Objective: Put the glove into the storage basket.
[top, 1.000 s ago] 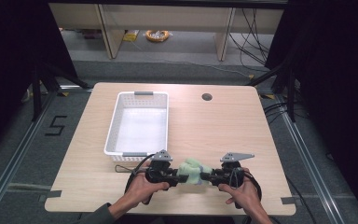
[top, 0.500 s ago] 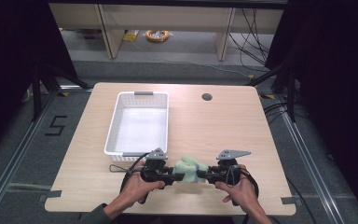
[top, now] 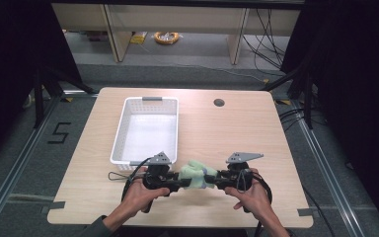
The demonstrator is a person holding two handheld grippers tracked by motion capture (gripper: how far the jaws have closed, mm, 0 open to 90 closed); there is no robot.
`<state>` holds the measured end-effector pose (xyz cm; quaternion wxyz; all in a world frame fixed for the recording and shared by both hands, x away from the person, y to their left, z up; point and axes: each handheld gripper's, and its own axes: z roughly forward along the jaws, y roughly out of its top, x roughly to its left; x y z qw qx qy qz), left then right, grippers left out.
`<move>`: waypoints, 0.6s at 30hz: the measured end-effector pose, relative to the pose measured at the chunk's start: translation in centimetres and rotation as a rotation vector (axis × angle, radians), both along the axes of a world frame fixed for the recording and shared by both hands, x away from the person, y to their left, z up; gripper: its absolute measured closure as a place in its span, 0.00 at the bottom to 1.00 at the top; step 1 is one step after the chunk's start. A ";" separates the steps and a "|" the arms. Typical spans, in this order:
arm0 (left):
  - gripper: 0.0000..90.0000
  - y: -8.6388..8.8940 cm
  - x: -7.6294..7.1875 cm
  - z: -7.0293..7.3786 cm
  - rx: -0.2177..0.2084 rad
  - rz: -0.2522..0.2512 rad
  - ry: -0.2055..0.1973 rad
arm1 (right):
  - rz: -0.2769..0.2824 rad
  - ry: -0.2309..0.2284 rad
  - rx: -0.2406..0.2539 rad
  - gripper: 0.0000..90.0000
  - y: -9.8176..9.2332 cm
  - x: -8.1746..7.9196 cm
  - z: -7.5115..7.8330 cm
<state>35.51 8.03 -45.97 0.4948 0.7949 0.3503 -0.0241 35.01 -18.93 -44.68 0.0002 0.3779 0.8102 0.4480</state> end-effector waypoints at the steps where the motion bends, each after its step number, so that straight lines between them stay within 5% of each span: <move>1: 0.72 0.0 0.0 0.0 0.000 0.000 0.000 | 0.000 0.000 0.000 0.77 0.0 0.0 0.0; 8: 0.71 1.2 0.6 1.8 -0.008 0.018 -0.029 | -0.002 -0.016 -0.002 0.77 1.1 0.7 2.1; 12: 0.71 2.3 1.2 2.6 -0.010 0.034 -0.033 | 0.030 -0.079 -0.010 0.77 2.2 1.8 3.0; 16: 0.71 3.2 1.6 2.9 -0.007 0.058 -0.028 | 0.048 -0.029 0.003 0.77 3.1 2.5 3.5; 18: 0.71 3.7 2.0 3.1 -0.010 0.054 -0.023 | 0.057 -0.046 0.000 0.77 3.5 3.0 3.7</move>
